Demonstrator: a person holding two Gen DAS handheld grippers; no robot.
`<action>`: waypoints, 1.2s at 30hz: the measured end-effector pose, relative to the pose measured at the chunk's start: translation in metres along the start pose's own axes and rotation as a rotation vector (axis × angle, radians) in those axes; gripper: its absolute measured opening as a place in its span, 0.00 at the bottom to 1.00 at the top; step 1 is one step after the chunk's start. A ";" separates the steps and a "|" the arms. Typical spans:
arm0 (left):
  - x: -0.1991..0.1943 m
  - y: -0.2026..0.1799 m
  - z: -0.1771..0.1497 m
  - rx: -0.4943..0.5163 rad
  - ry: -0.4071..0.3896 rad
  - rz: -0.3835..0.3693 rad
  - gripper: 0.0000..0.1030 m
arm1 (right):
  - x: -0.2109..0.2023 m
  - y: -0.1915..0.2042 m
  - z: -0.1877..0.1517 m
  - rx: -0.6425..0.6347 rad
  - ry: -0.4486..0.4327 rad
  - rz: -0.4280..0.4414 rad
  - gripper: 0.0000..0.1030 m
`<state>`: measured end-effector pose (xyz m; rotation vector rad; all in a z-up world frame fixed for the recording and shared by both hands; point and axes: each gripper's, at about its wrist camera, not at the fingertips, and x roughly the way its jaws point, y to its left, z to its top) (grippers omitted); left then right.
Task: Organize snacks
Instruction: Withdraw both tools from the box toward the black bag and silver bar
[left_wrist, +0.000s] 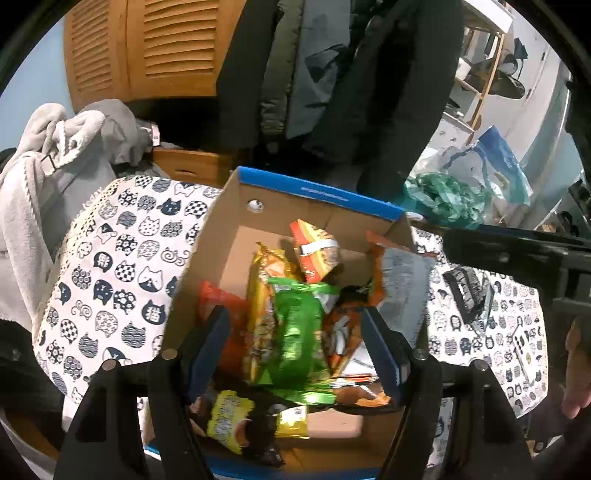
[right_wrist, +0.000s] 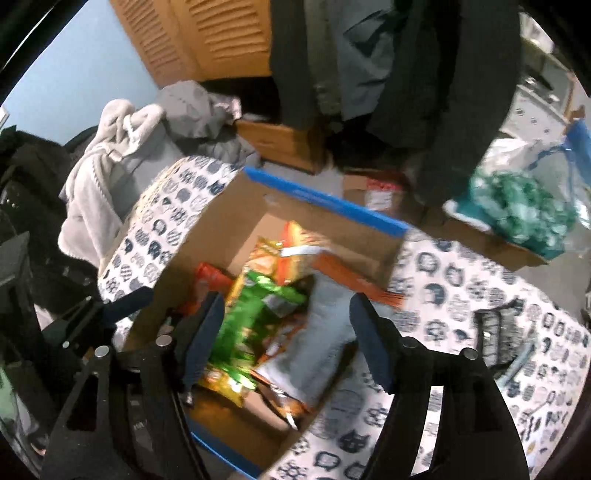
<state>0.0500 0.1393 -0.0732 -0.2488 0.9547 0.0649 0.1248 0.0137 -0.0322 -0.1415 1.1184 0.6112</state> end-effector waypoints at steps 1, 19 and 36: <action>-0.001 -0.003 0.000 0.001 -0.002 -0.006 0.72 | -0.005 -0.005 -0.002 0.005 -0.008 -0.008 0.71; -0.004 -0.095 0.007 0.093 -0.007 -0.083 0.75 | -0.047 -0.137 -0.053 0.179 -0.029 -0.148 0.71; 0.055 -0.194 0.004 0.229 0.125 -0.110 0.79 | -0.018 -0.267 -0.105 0.384 0.056 -0.234 0.71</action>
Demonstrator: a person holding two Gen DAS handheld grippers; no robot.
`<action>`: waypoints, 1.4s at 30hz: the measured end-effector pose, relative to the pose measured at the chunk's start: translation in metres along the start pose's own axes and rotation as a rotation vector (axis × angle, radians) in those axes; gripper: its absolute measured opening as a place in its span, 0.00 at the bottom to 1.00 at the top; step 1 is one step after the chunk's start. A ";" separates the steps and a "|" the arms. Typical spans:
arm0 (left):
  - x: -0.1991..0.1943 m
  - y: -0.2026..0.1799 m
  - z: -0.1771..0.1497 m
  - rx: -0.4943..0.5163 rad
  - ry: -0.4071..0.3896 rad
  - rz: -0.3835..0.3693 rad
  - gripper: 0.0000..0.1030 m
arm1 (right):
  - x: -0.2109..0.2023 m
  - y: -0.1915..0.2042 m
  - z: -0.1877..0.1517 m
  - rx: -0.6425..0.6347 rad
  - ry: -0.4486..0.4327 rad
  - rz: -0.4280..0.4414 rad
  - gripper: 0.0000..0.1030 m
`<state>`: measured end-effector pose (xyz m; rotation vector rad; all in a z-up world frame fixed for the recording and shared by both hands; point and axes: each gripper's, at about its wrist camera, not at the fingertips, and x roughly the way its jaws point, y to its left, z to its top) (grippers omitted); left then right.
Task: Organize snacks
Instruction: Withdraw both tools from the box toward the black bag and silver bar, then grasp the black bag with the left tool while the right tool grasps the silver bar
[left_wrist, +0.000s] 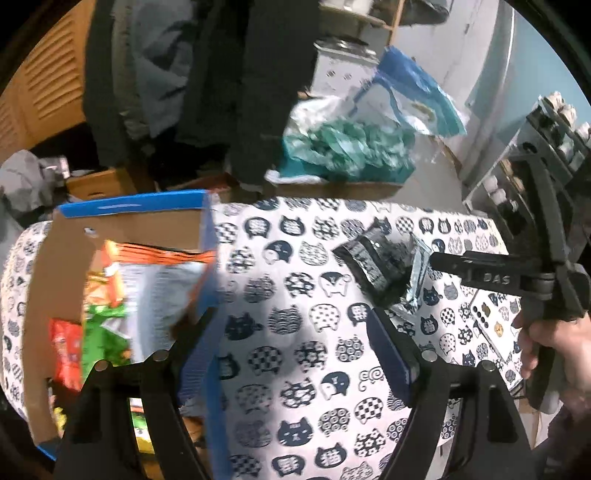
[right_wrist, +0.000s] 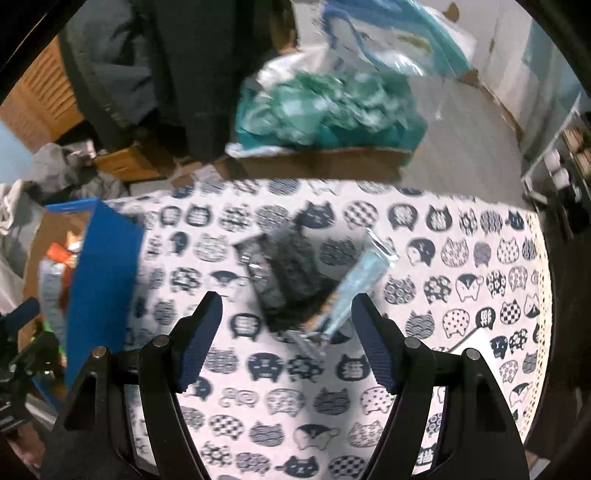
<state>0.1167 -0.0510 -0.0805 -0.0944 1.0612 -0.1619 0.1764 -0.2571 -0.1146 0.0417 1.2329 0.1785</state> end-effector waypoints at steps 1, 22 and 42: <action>0.006 -0.004 0.000 0.008 0.012 -0.001 0.79 | 0.005 -0.005 -0.001 0.008 0.008 -0.004 0.71; 0.096 -0.047 0.003 0.008 0.127 0.055 0.79 | 0.103 -0.033 -0.019 0.053 0.158 0.005 0.54; 0.139 -0.074 0.012 -0.069 0.212 0.013 0.82 | 0.076 -0.107 -0.048 0.022 0.163 0.012 0.31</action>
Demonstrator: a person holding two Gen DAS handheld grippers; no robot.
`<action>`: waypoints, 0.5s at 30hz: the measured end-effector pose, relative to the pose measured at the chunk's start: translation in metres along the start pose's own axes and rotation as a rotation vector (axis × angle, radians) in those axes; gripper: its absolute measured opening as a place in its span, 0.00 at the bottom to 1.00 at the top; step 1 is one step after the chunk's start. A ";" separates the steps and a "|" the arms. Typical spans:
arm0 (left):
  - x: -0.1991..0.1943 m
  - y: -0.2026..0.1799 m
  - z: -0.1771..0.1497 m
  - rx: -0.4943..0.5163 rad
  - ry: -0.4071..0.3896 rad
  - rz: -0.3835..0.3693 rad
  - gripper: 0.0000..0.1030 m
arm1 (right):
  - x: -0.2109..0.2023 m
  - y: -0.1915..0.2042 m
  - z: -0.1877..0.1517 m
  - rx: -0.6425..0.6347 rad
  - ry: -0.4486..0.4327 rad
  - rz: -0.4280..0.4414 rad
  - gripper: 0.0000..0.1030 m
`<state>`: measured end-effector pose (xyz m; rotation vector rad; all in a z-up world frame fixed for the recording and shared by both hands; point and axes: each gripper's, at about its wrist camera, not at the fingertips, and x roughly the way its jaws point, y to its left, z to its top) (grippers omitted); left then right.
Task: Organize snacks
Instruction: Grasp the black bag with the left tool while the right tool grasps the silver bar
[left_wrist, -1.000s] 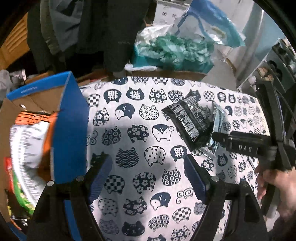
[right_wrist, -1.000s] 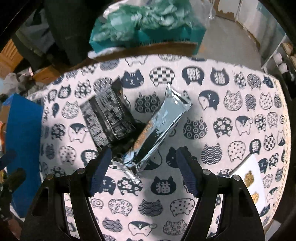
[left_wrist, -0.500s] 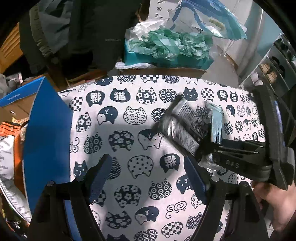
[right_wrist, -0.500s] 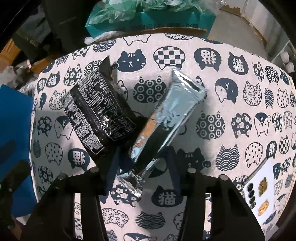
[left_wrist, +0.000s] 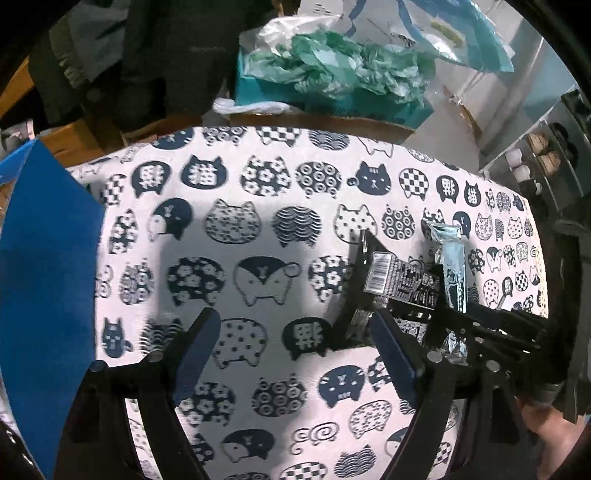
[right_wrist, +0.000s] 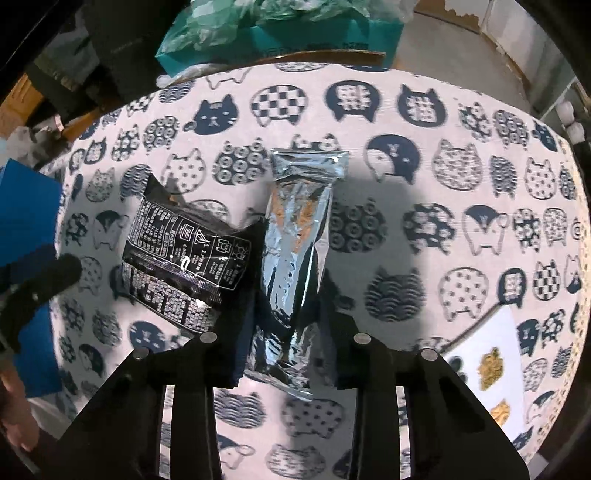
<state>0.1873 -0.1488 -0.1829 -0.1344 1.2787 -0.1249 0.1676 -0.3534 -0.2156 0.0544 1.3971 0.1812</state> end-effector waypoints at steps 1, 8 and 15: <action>0.002 -0.003 0.000 -0.002 0.001 -0.005 0.82 | -0.003 -0.007 -0.002 0.012 -0.002 0.015 0.31; 0.013 -0.032 -0.001 0.069 0.007 0.023 0.82 | -0.012 -0.040 -0.014 0.032 -0.015 0.048 0.33; 0.020 -0.045 -0.003 0.067 0.020 0.006 0.82 | -0.022 -0.062 -0.021 0.074 -0.021 0.109 0.33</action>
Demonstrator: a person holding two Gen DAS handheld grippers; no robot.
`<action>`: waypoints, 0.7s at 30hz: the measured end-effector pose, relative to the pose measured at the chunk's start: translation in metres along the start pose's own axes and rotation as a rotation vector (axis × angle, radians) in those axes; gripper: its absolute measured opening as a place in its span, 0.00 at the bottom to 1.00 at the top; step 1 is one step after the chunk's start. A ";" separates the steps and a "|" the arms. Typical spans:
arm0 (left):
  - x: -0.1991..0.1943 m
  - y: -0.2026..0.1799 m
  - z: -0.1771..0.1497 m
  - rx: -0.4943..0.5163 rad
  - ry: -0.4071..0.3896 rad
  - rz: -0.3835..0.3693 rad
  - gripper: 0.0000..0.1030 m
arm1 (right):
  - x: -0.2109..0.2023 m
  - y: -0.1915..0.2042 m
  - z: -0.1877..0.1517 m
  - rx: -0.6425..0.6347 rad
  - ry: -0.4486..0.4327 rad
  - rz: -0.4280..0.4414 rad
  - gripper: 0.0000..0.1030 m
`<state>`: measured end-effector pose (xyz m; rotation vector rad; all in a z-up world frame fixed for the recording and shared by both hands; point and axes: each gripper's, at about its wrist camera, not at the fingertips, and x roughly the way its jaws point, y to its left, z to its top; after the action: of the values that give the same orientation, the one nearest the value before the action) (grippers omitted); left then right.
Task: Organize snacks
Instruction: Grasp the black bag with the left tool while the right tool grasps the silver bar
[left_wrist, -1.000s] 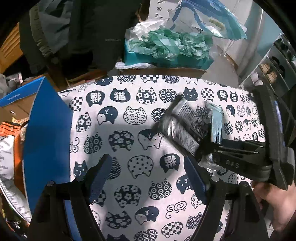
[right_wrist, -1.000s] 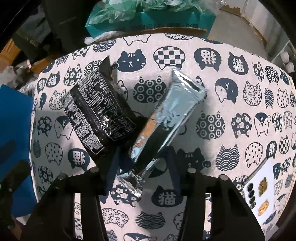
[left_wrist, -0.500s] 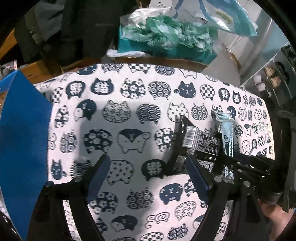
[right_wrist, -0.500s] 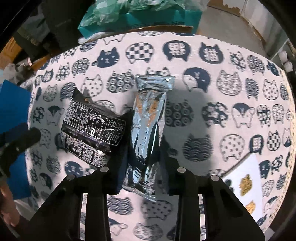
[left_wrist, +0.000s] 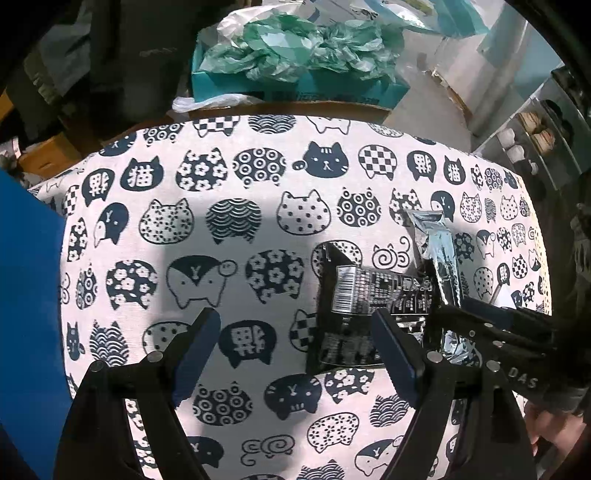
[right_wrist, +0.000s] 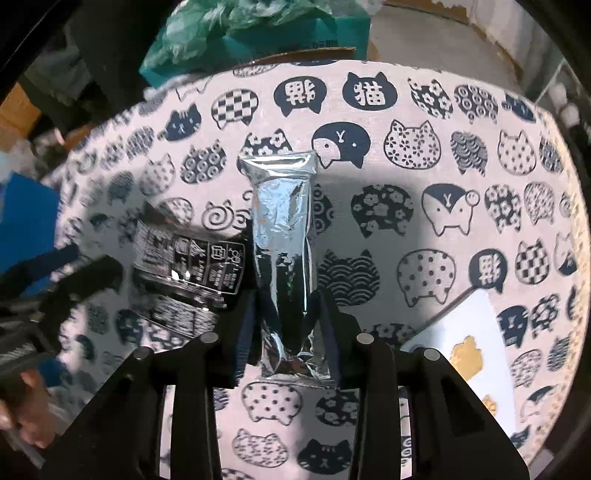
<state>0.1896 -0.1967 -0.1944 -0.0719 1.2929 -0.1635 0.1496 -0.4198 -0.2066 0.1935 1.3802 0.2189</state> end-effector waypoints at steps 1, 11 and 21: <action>0.001 -0.001 -0.001 0.000 0.002 0.002 0.82 | 0.000 -0.001 0.001 0.006 -0.002 0.009 0.33; 0.009 -0.006 -0.007 -0.030 0.033 -0.025 0.82 | -0.007 -0.014 -0.001 -0.037 -0.021 -0.088 0.35; 0.022 -0.037 -0.009 -0.024 0.084 -0.074 0.86 | -0.027 -0.058 0.003 0.043 -0.037 -0.095 0.31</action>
<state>0.1836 -0.2365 -0.2121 -0.1347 1.3765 -0.2168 0.1498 -0.4830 -0.1952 0.1661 1.3541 0.1060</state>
